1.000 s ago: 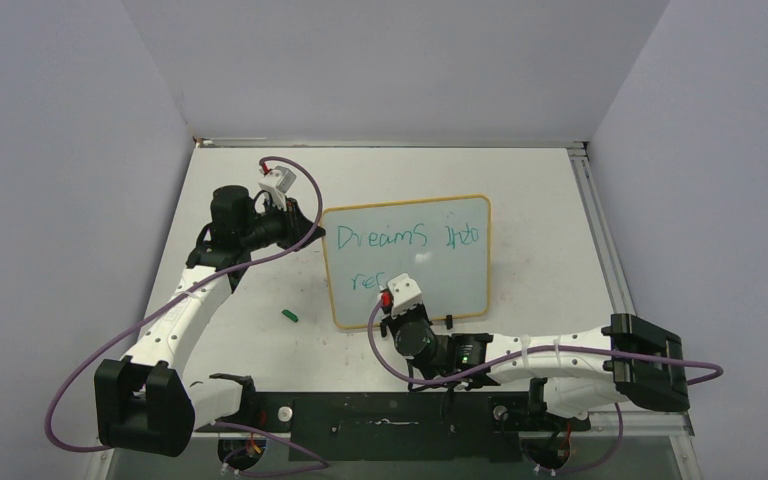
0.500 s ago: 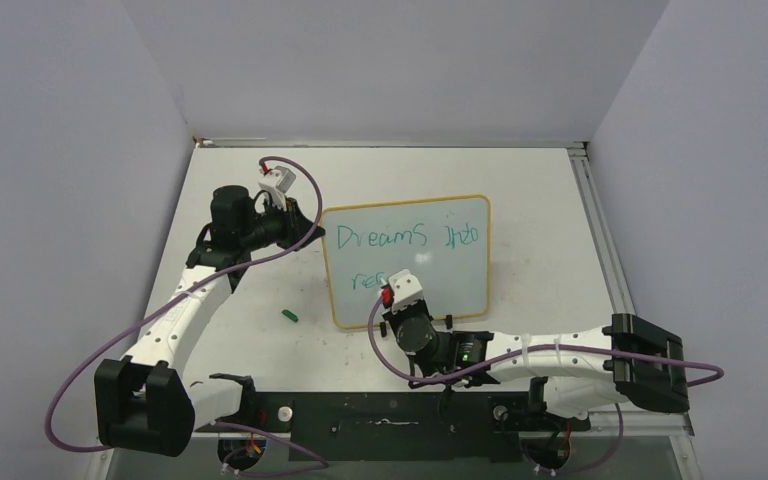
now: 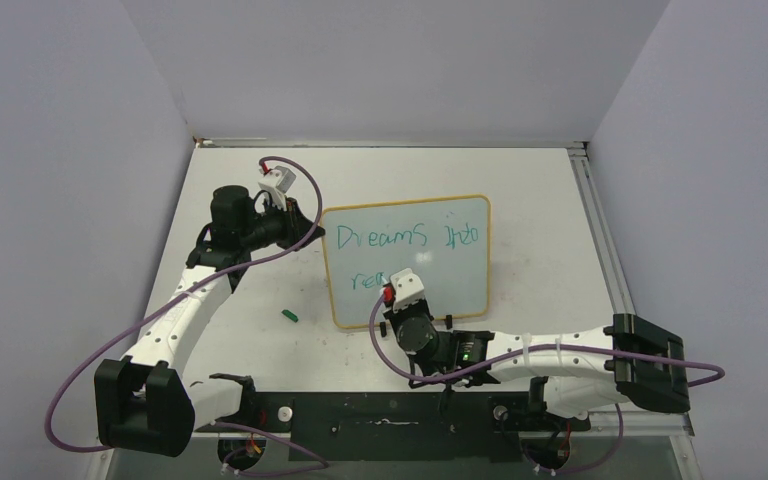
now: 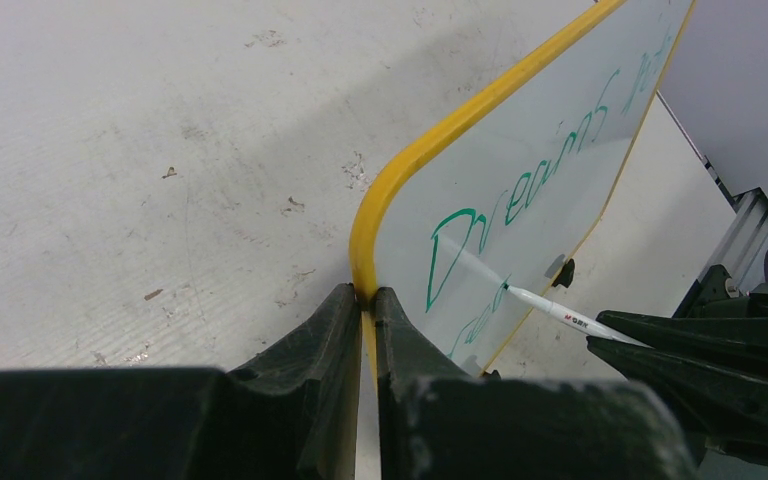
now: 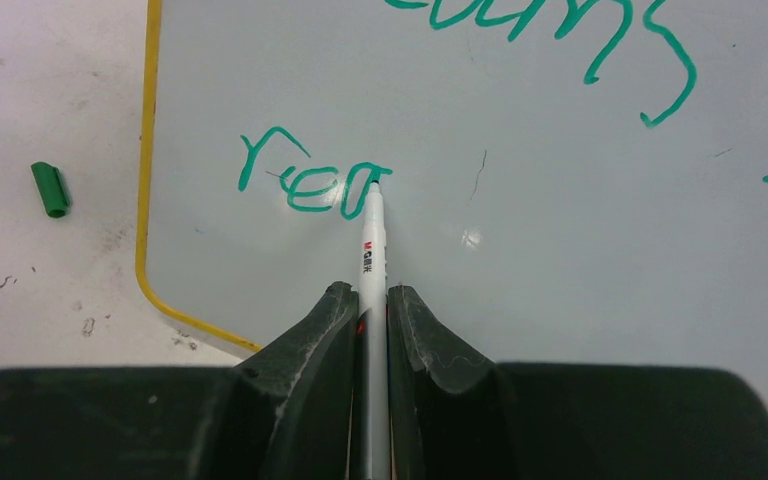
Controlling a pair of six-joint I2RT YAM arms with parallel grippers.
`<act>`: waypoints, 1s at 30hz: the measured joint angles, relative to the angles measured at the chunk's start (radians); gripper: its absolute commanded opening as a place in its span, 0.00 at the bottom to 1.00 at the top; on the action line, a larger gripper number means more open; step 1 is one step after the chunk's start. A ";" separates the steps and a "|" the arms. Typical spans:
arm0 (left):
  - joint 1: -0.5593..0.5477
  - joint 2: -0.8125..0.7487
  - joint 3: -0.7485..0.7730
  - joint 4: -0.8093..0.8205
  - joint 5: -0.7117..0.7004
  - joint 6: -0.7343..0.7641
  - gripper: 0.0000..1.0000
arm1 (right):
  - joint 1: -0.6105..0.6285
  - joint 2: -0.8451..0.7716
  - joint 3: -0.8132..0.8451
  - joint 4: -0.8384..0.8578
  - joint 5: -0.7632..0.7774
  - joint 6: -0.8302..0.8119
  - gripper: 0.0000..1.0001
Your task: Write a sentence on the whiteboard
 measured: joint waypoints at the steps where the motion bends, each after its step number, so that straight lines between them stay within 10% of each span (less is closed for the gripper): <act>1: 0.000 0.000 0.000 0.000 0.000 0.000 0.00 | 0.004 0.000 0.000 -0.009 0.002 0.008 0.05; 30: 0.000 0.000 0.000 0.000 0.001 0.000 0.00 | -0.053 -0.074 0.000 -0.013 0.045 -0.058 0.05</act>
